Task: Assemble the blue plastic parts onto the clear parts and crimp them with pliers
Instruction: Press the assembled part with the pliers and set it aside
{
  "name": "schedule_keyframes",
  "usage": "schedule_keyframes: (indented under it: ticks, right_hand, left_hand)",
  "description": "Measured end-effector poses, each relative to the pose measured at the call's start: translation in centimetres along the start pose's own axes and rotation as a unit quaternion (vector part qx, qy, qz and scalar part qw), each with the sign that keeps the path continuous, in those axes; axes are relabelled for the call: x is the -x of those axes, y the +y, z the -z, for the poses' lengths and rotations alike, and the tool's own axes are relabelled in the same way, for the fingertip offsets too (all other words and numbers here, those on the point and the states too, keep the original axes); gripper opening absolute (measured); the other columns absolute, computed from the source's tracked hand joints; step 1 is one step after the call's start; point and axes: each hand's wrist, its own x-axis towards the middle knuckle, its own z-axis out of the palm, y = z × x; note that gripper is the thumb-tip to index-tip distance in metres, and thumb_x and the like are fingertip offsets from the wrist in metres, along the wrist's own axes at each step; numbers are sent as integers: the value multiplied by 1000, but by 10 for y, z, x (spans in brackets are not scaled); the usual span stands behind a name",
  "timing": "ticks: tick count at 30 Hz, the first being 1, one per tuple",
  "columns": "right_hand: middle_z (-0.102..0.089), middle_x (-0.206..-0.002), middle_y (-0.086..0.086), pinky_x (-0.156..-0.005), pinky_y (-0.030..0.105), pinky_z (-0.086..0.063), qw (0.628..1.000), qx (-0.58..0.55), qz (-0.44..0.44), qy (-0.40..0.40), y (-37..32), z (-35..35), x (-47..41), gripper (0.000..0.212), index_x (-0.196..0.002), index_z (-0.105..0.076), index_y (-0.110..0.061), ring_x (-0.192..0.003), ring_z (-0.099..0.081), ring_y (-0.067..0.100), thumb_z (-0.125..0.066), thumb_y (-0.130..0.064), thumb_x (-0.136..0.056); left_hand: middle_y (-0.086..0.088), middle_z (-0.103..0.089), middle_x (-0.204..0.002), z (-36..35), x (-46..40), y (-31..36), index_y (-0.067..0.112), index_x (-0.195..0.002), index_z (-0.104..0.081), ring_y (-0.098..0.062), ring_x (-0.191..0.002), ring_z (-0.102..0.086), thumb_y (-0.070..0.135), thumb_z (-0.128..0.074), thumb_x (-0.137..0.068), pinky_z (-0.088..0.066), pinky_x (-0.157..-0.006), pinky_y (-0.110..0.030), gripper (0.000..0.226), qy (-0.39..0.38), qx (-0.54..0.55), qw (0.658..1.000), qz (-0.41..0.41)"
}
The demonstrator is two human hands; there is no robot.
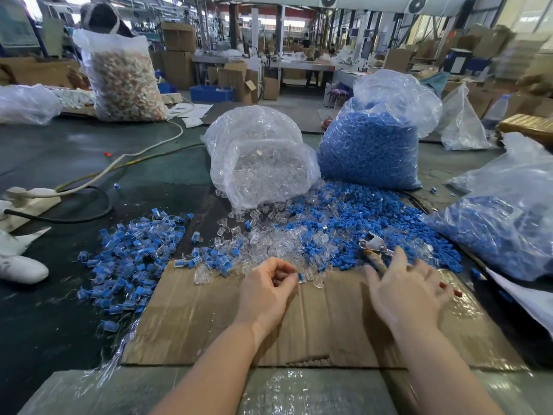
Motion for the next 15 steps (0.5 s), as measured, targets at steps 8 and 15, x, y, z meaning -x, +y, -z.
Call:
schedule_keyframes:
  ticks: [8,15]
  right_hand:
    - [-20,-153,14,-109,62,-8,996,70,-20,-51,22,0,-13,76,-148,-9,-22,-139,-19,35,-28,-66,-89]
    - [-32,-144,20,-109,59,-17,997,42,-30,-61,22,3,-18,64,-128,-37,-14,-134,-28,37,-43,-62,-86]
  left_hand:
    - [2,-64,-77,-1,-7,7,22,-80,-61,-7,-71,-57,8,-66,-83,-44,-61,-6,15,6,26,999,33]
    - [-4,-67,-82,2,-9,13,18,-85,-62,-13,-76,-63,9,-64,-85,-45,-60,-13,10,0,75,994,82]
